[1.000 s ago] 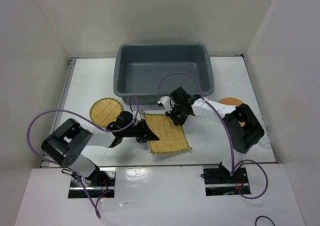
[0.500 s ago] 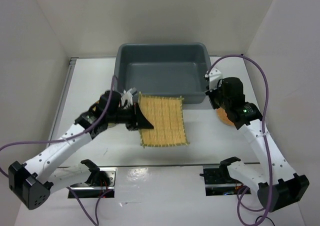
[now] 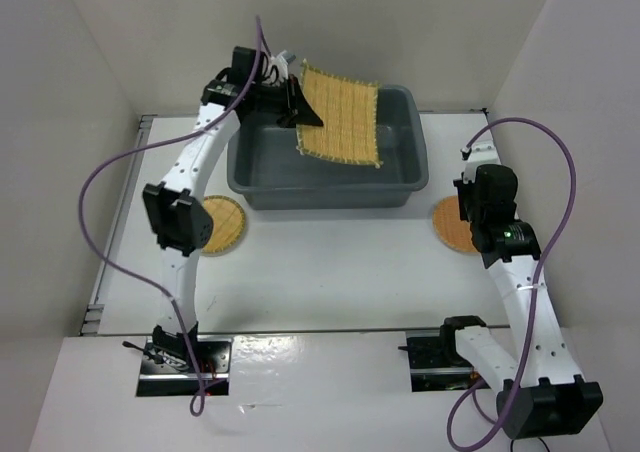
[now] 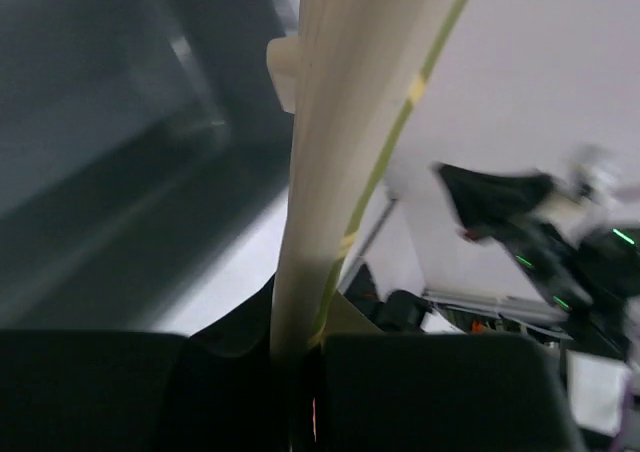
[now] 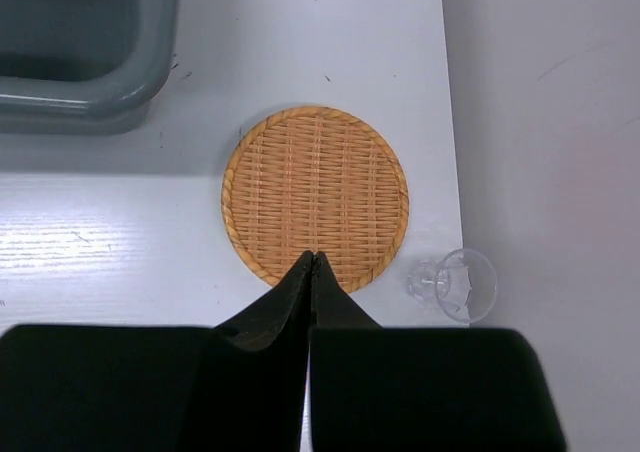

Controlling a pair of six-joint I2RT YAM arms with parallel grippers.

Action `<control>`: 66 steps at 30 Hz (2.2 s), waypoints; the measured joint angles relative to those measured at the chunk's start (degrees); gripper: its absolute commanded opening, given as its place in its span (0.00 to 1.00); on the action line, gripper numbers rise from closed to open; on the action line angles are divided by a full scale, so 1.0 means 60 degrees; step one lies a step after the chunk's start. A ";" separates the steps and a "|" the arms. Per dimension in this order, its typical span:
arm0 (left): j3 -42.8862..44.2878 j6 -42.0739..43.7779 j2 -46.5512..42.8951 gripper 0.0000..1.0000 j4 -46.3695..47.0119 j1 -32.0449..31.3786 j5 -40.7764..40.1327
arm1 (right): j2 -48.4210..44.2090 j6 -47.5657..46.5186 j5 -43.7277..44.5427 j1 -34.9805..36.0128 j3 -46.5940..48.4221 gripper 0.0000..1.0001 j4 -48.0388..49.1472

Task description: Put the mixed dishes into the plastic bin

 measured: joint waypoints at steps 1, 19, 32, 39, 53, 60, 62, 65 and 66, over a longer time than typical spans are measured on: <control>0.0499 0.0127 0.0743 0.00 -0.0259 0.0080 -0.0066 | -0.0018 0.0007 0.0029 0.0004 0.0000 0.00 0.0007; 0.7424 -0.1304 0.7690 0.00 -0.1949 0.0055 0.0084 | 0.0248 0.0106 0.0251 -0.0164 0.0000 0.00 0.0015; 0.7468 -0.2783 0.9005 0.39 -0.0823 -0.0838 -0.0004 | 0.0579 0.0102 0.0259 -0.0168 -0.0004 0.00 0.0015; 0.7471 -0.2878 0.9009 1.00 -0.1064 -0.0637 -0.0368 | 0.0652 0.0066 0.0229 -0.0168 -0.0004 0.03 0.0015; 0.6087 0.0033 0.4339 1.00 -0.4681 0.0444 -0.5486 | 0.0776 0.0018 0.0117 -0.0178 -0.0004 0.06 0.0018; -0.0812 0.0539 -0.2874 1.00 -0.2761 0.2630 -0.6342 | 0.0849 -0.0004 0.0025 -0.0182 -0.0004 0.07 0.0022; -0.4167 0.0324 -0.4969 1.00 -0.1224 0.4124 -0.5373 | 0.0863 -0.0007 0.0011 -0.0182 -0.0004 0.07 0.0015; -0.7923 0.0255 -0.6346 1.00 -0.0222 0.6346 -0.4492 | 0.0867 -0.0004 0.0011 -0.0182 -0.0004 0.08 0.0018; -0.8590 0.0313 -0.6244 1.00 -0.0095 0.6681 -0.4211 | 0.0867 -0.0007 0.0007 -0.0182 -0.0004 0.08 0.0018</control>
